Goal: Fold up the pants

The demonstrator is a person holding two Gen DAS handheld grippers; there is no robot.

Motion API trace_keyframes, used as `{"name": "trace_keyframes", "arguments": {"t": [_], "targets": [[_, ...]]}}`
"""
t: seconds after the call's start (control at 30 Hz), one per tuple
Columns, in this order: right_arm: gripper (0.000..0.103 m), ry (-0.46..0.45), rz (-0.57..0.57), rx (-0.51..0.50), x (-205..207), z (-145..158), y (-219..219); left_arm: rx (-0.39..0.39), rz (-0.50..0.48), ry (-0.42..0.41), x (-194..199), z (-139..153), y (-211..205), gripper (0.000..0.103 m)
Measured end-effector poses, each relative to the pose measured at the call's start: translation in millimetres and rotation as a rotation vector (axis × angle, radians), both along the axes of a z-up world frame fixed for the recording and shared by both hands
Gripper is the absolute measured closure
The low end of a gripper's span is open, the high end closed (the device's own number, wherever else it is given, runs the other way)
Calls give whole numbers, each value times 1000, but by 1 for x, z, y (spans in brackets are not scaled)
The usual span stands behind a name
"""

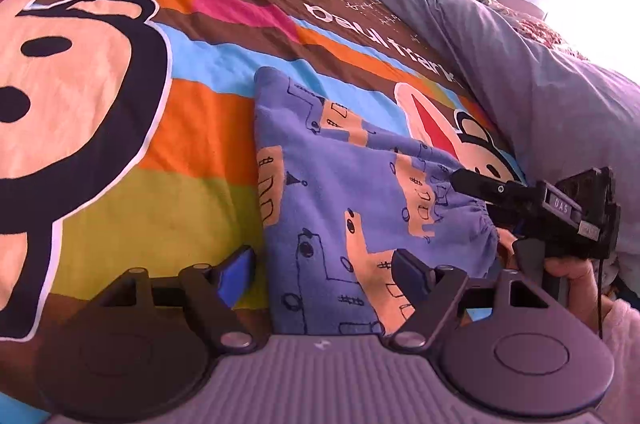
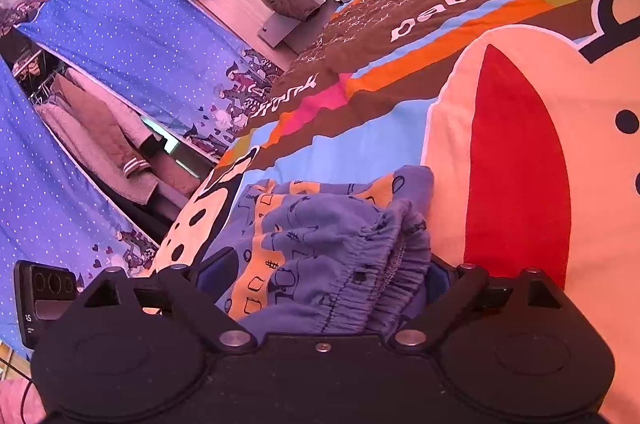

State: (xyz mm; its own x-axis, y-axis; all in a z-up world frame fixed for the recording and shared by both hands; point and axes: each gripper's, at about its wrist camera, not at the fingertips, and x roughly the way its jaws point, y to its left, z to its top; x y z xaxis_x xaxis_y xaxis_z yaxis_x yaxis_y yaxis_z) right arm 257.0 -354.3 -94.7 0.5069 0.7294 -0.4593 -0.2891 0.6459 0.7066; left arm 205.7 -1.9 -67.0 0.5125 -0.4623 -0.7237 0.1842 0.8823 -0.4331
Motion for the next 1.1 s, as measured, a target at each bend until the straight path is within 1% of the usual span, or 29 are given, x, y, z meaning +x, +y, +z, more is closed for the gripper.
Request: {"name": "trace_keyframes", "arguments": {"t": [0.17,0.3,0.53,0.63,0.7,0.73,0.83,0.9,0.93,1.0,1.03,1.07,1.1], "targets": [[7,-2,8,6,0,1,1,27,-13,-17,-3,1,-4,23],[5,-1,13,21,0,0,0,20,-17,-19,-3,0,-3,22],[5,2,12,32,2,0,0,-7,4,-5,-3,0,2,22],[5,0,11,30,2,0,-1,-6,20,-4,-3,0,3,29],[7,1,7,33,2,0,-1,1,43,-9,-3,0,4,35],[7,0,2,34,2,-1,-2,0,50,-11,-4,-1,5,36],[11,-1,-10,25,3,-2,-4,-1,64,-16,-3,-1,6,41],[17,0,-23,19,2,-3,-5,4,66,-19,-3,-1,6,47],[19,2,-32,17,2,-3,-7,3,70,-19,-3,-1,7,47],[31,9,-57,12,1,-5,-9,-4,74,-13,-3,-1,8,48],[35,16,-73,3,1,-5,-11,-7,78,-10,-3,-1,9,48],[43,22,-86,-7,1,-6,-11,-9,81,-9,-3,-1,9,49],[48,27,-98,-18,1,-7,-12,-7,83,-9,-3,-1,9,50]]}}
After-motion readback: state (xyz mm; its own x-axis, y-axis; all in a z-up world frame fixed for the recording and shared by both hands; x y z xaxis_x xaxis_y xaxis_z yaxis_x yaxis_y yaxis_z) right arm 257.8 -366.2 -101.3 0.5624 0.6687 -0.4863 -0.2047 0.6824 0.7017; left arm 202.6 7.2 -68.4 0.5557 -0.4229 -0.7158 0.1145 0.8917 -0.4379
